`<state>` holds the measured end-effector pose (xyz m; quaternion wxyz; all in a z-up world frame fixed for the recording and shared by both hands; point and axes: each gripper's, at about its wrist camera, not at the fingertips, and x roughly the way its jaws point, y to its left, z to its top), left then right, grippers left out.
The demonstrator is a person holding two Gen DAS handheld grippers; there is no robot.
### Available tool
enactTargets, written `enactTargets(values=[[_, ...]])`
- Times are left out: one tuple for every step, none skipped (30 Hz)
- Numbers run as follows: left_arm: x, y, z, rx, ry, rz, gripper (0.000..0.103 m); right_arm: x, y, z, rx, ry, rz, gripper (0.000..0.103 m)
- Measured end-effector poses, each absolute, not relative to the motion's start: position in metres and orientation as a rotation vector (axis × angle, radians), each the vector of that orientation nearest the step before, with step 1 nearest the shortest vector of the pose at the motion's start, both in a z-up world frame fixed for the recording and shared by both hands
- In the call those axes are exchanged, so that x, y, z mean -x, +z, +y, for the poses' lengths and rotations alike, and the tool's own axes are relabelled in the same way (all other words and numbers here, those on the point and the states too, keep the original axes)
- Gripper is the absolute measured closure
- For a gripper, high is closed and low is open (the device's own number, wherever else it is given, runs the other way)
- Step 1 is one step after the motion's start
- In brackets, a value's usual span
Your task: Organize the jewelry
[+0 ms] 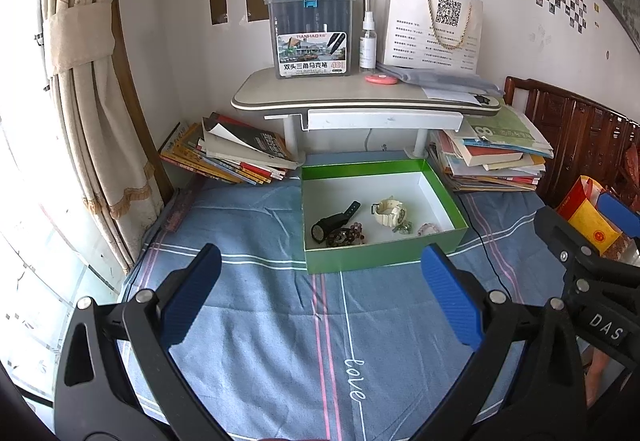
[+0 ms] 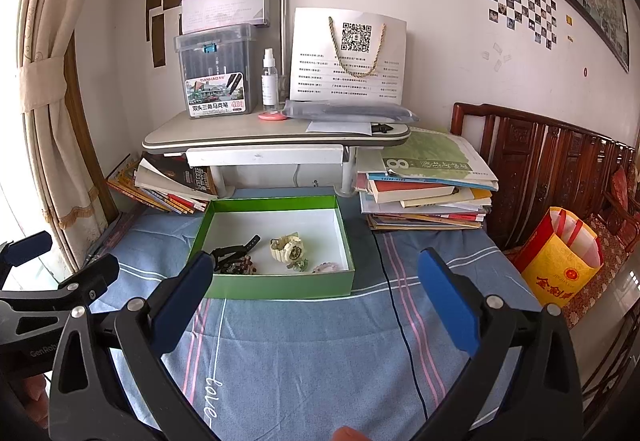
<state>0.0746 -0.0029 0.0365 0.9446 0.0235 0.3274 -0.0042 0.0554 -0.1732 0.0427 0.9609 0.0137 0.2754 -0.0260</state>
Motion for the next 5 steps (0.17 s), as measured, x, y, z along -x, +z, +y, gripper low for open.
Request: enactTargets(values=[[-0.0747, 0.0362, -0.0028, -0.047, -0.009, 0.670, 0.004, -0.0554, 0.0422, -0.1730, -0.029, -0.053, 0.559, 0.003], [-0.0754, 0.0360, -0.0028, -0.048, -0.009, 0.671, 0.004, -0.0554, 0.0413, -0.1730, -0.030, -0.054, 0.561, 0.003], [-0.0756, 0.0356, -0.0028, -0.048, -0.009, 0.672, 0.004, -0.0559, 0.0412, -0.1717, -0.031, -0.054, 0.562, 0.003], [-0.0762, 0.0354, -0.0027, -0.049, -0.009, 0.674, 0.004, -0.0558, 0.0398, -0.1730, -0.032, -0.055, 0.563, 0.003], [-0.0771, 0.0352, -0.0023, -0.050, -0.009, 0.676, 0.004, -0.0562, 0.0397, -0.1718, -0.032, -0.054, 0.563, 0.003]])
